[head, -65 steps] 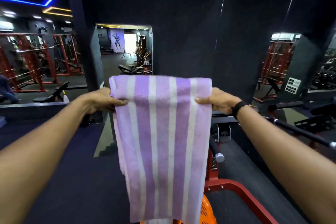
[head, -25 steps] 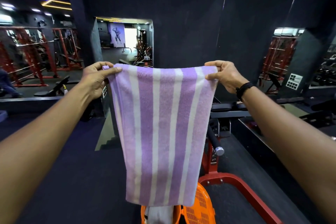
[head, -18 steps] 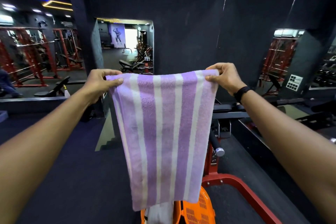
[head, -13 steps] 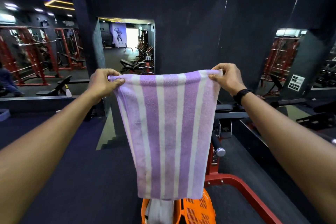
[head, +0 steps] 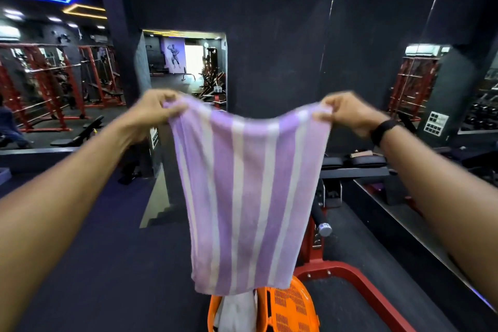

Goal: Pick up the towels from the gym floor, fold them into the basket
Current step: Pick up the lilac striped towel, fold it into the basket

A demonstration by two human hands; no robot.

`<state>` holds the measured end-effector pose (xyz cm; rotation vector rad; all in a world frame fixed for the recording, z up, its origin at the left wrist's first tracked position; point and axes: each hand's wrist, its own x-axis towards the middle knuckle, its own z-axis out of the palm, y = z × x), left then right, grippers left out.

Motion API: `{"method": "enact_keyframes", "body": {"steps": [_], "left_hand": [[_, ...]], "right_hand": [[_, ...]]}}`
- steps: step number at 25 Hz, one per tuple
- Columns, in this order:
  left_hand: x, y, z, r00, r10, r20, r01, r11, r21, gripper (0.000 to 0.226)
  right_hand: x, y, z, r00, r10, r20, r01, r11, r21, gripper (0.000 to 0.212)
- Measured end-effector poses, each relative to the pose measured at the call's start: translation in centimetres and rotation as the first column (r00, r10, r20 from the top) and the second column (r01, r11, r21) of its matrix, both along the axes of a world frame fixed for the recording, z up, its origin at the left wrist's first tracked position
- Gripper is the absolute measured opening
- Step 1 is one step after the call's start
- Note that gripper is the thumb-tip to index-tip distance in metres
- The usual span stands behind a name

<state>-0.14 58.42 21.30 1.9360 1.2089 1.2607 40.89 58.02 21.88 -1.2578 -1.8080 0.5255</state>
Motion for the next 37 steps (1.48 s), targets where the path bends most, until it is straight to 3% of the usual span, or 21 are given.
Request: {"method": "enact_keyframes", "body": {"steps": [1, 2, 4, 5, 7, 9, 13, 15, 17, 18, 20, 21, 22, 25, 27, 32, 34, 37], "left_hand": [[0.1, 0.4, 1.0, 0.962, -0.020, 0.272, 0.018, 1.000, 0.010, 0.012], [0.3, 0.4, 1.3, 0.917, -0.071, 0.392, 0.100, 0.994, -0.053, 0.032], [-0.1, 0.0, -1.8, 0.970, -0.088, 0.226, 0.165, 0.922, -0.349, 0.078], [-0.4, -0.4, -4.2, 0.986, -0.093, 0.138, 0.148, 0.866, -0.478, 0.086], [-0.7, -1.1, -6.8, 0.991, -0.075, 0.115, 0.129, 0.788, -0.602, 0.067], [-1.0, -1.2, -7.1, 0.979, 0.029, 0.200, 0.101, 0.788, -0.608, 0.032], [-1.4, -0.3, -5.8, 0.956, 0.170, 0.238, 0.050, 0.708, -0.705, 0.017], [-1.1, -0.4, -5.6, 0.920, 0.165, 0.355, 0.140, 0.707, -0.693, 0.017], [-1.3, -0.8, -4.9, 0.787, 0.118, 0.606, 0.296, 0.789, -0.538, 0.041], [-1.6, -0.7, -4.7, 0.784, 0.061, 0.618, 0.311, 0.824, -0.474, 0.056], [-1.9, -1.1, -4.6, 0.930, -0.080, 0.359, 0.258, 0.837, -0.482, 0.058], [-1.9, -1.1, -4.9, 0.973, -0.069, 0.219, 0.174, 0.845, -0.506, 0.055], [-2.2, -0.7, -5.3, 0.982, -0.007, 0.188, 0.102, 0.857, -0.506, 0.055], [-2.0, 0.0, -6.2, 0.878, 0.178, 0.444, 0.069, 0.870, -0.487, 0.035], [-1.4, -0.1, -6.4, 0.891, 0.119, 0.437, 0.115, 0.874, -0.472, 0.021], [-1.4, -0.2, -5.7, 0.907, 0.052, 0.417, 0.077, 0.956, -0.285, 0.030], [-1.0, -0.4, -5.4, 0.915, 0.117, 0.386, -0.016, 0.967, -0.255, 0.024], [-0.1, -0.5, -4.9, 0.850, 0.217, 0.479, -0.105, 0.963, -0.250, 0.009]], "right_hand": [[-0.2, -0.3, 1.9, 0.980, 0.047, -0.191, -0.043, 0.999, 0.028, 0.022], [-0.6, -0.4, 2.5, 0.950, 0.120, -0.289, -0.135, 0.990, -0.030, 0.037], [-1.5, -0.8, -0.4, 0.934, 0.223, -0.278, -0.299, 0.914, -0.273, 0.067], [-2.0, -1.1, -3.1, 0.941, 0.223, -0.253, -0.312, 0.862, -0.399, 0.075], [-2.2, -1.1, -6.9, 0.939, 0.177, -0.296, -0.306, 0.823, -0.479, 0.085], [-2.0, -0.9, -8.0, 0.907, 0.103, -0.409, -0.306, 0.829, -0.469, 0.081], [-3.3, 0.0, -7.1, 0.864, -0.068, -0.499, -0.233, 0.825, -0.515, 0.022], [-4.1, 0.6, -6.8, 0.837, -0.098, -0.538, -0.250, 0.807, -0.535, 0.013], [-3.9, 0.6, -5.7, 0.775, -0.049, -0.630, -0.325, 0.824, -0.464, 0.016], [-3.6, 0.6, -5.1, 0.781, 0.009, -0.625, -0.352, 0.833, -0.427, 0.024], [-3.4, 0.0, -4.8, 0.885, 0.121, -0.449, -0.352, 0.806, -0.476, 0.056], [-3.6, -0.2, -5.3, 0.924, 0.138, -0.357, -0.320, 0.790, -0.522, 0.071], [-3.4, 0.3, -6.0, 0.933, 0.112, -0.341, -0.292, 0.792, -0.537, 0.078], [-3.5, 1.6, -6.7, 0.906, -0.066, -0.417, -0.156, 0.865, -0.476, 0.073], [-3.1, 1.9, -6.4, 0.909, -0.068, -0.410, -0.141, 0.877, -0.458, 0.091], [-2.8, 0.2, -4.2, 0.887, 0.146, -0.438, -0.301, 0.901, -0.311, 0.077], [-2.8, 0.1, -4.9, 0.902, 0.124, -0.414, -0.260, 0.921, -0.289, 0.082], [-3.1, 0.7, -5.6, 0.851, 0.088, -0.517, -0.219, 0.955, -0.199, 0.072]]}}
